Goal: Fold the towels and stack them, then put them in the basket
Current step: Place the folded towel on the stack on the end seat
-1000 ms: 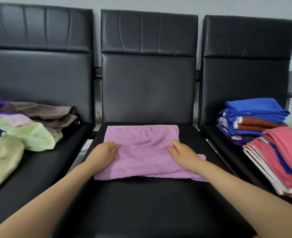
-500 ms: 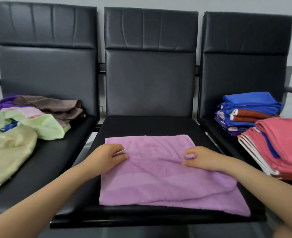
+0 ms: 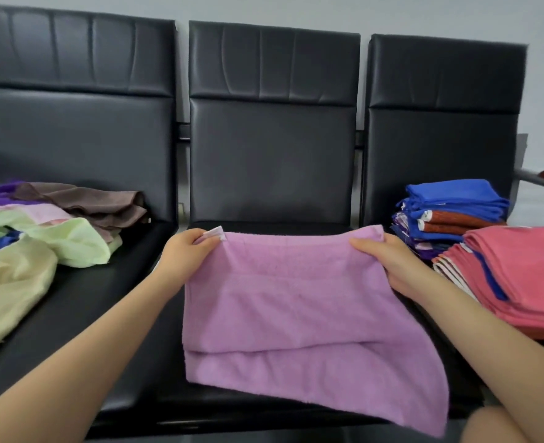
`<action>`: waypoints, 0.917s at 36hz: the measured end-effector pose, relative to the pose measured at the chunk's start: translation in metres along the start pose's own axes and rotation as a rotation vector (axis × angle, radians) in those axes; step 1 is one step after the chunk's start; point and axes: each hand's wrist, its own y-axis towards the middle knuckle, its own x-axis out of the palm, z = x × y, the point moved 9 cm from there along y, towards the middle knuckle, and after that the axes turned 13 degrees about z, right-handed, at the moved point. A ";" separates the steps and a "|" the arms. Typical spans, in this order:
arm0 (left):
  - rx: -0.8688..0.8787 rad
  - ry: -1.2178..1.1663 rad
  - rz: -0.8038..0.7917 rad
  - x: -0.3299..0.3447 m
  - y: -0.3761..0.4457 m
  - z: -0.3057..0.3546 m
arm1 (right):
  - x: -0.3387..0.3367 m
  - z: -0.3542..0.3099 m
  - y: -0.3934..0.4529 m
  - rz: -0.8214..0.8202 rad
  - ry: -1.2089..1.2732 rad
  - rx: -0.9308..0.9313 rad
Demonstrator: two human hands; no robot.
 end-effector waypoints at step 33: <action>0.175 0.506 -0.202 0.067 0.019 -0.048 | 0.036 0.067 0.069 -0.097 -0.817 -0.259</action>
